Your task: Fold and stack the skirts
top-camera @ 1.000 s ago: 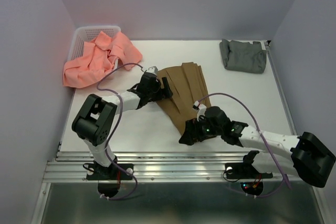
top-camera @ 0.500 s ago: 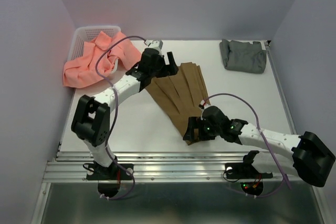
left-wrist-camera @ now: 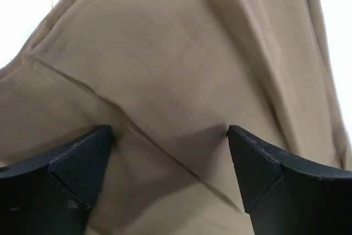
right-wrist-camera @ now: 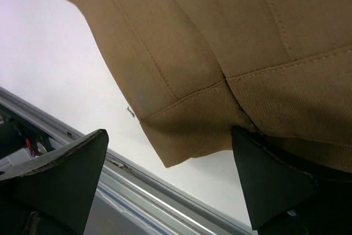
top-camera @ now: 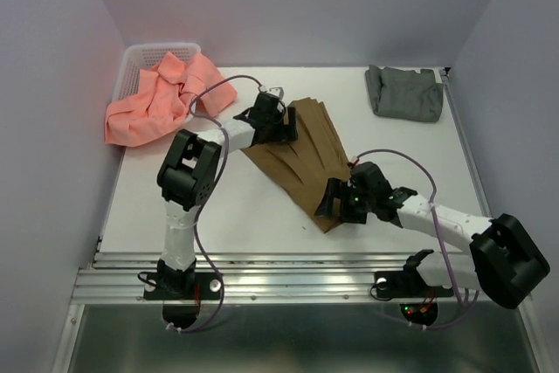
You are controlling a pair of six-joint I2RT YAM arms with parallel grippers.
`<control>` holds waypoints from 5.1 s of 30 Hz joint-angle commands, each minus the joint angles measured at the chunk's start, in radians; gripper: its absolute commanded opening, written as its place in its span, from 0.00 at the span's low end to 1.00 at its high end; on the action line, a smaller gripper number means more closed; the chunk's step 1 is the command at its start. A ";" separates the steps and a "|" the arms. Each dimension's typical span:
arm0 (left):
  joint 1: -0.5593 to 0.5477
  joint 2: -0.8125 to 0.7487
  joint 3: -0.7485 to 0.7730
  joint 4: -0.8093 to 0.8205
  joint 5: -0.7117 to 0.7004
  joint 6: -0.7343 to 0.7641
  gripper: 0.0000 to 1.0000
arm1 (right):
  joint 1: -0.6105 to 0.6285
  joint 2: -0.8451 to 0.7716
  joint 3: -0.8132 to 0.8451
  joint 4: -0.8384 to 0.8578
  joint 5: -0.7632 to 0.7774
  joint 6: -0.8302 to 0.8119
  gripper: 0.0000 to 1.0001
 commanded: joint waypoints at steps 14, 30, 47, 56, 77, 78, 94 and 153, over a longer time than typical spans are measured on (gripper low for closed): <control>-0.046 -0.620 -0.692 0.049 -0.125 -0.378 0.99 | -0.361 0.368 0.357 -0.064 -0.102 -0.405 1.00; -0.204 -0.875 -0.631 -0.174 -0.345 -0.376 0.99 | -0.361 0.218 0.517 -0.273 0.163 -0.456 1.00; -0.167 -0.803 -0.570 -0.137 -0.344 -0.235 0.99 | -0.361 0.150 0.467 -0.221 -0.007 -0.461 1.00; -0.042 -0.714 -0.688 -0.003 -0.241 -0.249 0.99 | -0.349 0.068 0.371 -0.048 -0.361 -0.451 1.00; 0.271 -0.519 -0.548 -0.142 -0.392 -0.081 0.99 | -0.298 0.378 0.292 -0.134 -0.087 -0.421 1.00; 0.302 -0.516 -0.512 -0.161 -0.393 -0.066 0.99 | -0.298 0.384 0.293 -0.130 -0.099 -0.421 1.00; 0.213 -0.736 -0.507 -0.043 0.122 -0.092 0.99 | -0.298 0.321 0.333 -0.112 -0.171 -0.436 1.00; -0.049 -0.543 -0.344 -0.169 -0.217 -0.225 0.99 | -0.341 0.146 0.457 -0.269 0.318 -0.318 1.00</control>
